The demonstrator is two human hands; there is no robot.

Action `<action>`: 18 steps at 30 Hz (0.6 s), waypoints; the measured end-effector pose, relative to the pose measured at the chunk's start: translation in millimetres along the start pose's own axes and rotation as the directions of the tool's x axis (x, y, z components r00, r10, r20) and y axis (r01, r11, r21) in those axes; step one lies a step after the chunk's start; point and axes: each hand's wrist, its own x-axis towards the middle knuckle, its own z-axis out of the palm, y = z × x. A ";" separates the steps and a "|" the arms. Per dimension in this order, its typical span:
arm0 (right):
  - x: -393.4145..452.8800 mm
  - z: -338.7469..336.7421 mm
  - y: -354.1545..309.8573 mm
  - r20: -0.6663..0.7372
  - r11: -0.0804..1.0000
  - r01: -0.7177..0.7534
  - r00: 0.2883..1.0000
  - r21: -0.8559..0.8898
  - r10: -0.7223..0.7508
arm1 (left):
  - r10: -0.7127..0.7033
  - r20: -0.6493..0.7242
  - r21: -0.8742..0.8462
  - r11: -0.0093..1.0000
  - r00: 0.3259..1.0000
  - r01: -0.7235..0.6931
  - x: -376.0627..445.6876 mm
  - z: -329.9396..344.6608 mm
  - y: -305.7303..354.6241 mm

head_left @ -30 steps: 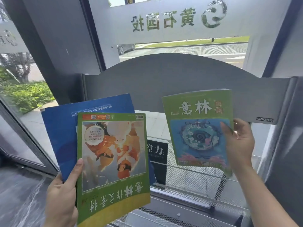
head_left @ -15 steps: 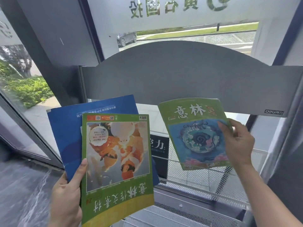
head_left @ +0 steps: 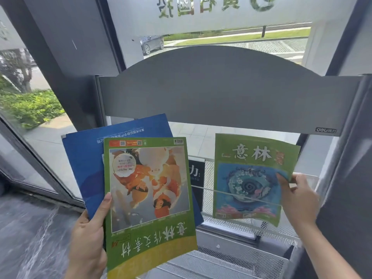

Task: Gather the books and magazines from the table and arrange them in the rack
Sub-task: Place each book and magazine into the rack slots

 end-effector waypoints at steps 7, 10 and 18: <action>6.8 -16.4 10.4 0.104 0.996 -0.026 0.994 -0.090 0.035 | -0.013 0.018 -0.015 1.000 1.000 0.013 -8.4 -3.1 -4.0; 14.6 -27.0 8.9 0.191 0.997 -0.054 0.979 -0.063 0.065 | -0.034 0.018 -0.018 0.999 0.999 0.034 -11.0 -4.3 -4.0; 9.3 -33.1 24.7 0.134 0.996 -0.075 0.988 -0.046 0.081 | -0.033 0.027 -0.039 0.999 0.999 0.034 -10.6 -4.9 -4.3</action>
